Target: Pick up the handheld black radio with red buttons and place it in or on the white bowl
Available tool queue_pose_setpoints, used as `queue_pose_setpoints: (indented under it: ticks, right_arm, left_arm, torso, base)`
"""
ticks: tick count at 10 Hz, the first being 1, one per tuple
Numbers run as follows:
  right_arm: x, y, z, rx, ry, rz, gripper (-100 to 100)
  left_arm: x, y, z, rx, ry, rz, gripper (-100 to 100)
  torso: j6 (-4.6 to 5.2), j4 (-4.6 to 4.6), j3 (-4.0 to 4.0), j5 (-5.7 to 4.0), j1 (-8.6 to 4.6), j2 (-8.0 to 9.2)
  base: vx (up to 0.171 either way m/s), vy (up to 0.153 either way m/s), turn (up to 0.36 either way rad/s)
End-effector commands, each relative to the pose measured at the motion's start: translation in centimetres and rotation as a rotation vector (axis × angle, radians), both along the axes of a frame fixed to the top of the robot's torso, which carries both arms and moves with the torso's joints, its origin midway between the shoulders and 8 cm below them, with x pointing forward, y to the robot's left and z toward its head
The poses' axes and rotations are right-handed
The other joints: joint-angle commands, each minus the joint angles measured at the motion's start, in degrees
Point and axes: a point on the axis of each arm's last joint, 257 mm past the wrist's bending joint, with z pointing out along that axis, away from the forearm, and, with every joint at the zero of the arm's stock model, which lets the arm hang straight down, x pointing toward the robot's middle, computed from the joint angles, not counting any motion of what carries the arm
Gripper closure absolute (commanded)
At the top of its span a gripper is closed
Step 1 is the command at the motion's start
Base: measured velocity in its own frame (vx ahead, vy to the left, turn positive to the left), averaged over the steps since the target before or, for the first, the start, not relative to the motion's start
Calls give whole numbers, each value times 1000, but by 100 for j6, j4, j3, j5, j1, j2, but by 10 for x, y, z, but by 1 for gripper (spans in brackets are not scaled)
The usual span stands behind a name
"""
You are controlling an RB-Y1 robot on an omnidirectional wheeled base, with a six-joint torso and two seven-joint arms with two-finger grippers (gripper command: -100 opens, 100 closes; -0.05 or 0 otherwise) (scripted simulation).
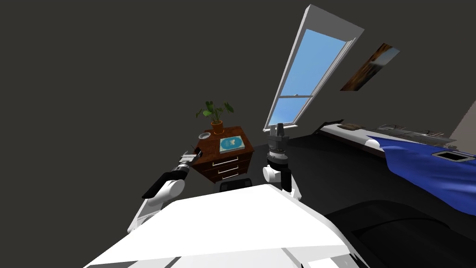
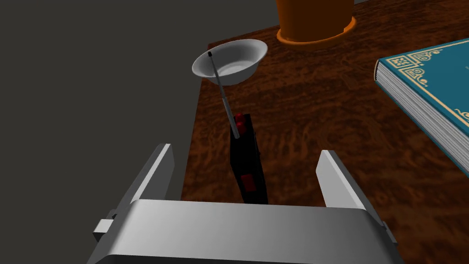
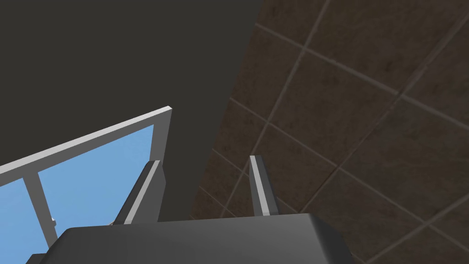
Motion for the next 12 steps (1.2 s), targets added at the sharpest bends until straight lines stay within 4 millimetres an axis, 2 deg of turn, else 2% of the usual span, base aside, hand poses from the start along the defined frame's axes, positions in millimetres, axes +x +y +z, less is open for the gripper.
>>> queue_pose_setpoints:
  ticks: [1, 8, 9, 10, 11, 12]
  right_arm:
    - [0, 0, 0, 0, 0, 0, 0]
    - [0, 0, 0, 0, 0, 0, 0]
    - [0, 0, 0, 0, 0, 0, 0]
    - [0, 0, 0, 0, 0, 0, 0]
    - [0, 0, 0, 0, 0, 0, 0]
    - [0, 0, 0, 0, 0, 0, 0]
  left_arm:
    - [3, 2, -5, -65, 23, 5, -100]
    - [11, 6, -16, -265, 86, 21, -100]
    - [10, 6, -14, -244, 78, 20, -100]
    - [10, 6, -15, -250, 81, 20, 0]
    - [10, 6, -15, -249, 81, 20, -100]
    - [10, 6, -15, -249, 81, 20, 100]
  torso:
    - [0, 0, 0, 0, 0, 0]
    - [1, 1, 4, 1, 7, 7]
    - [0, 1, 5, 1, 8, 9]
    - [1, 2, 7, 2, 10, 13]
    - [1, 3, 9, 2, 11, 16]
    - [1, 3, 10, 2, 12, 18]
  base:
    - [49, -29, 77]
    - [35, -16, 49]
    - [10, -5, 8]
    - [0, 0, 0]
    - [0, 0, 0]
    - [0, 0, 0]
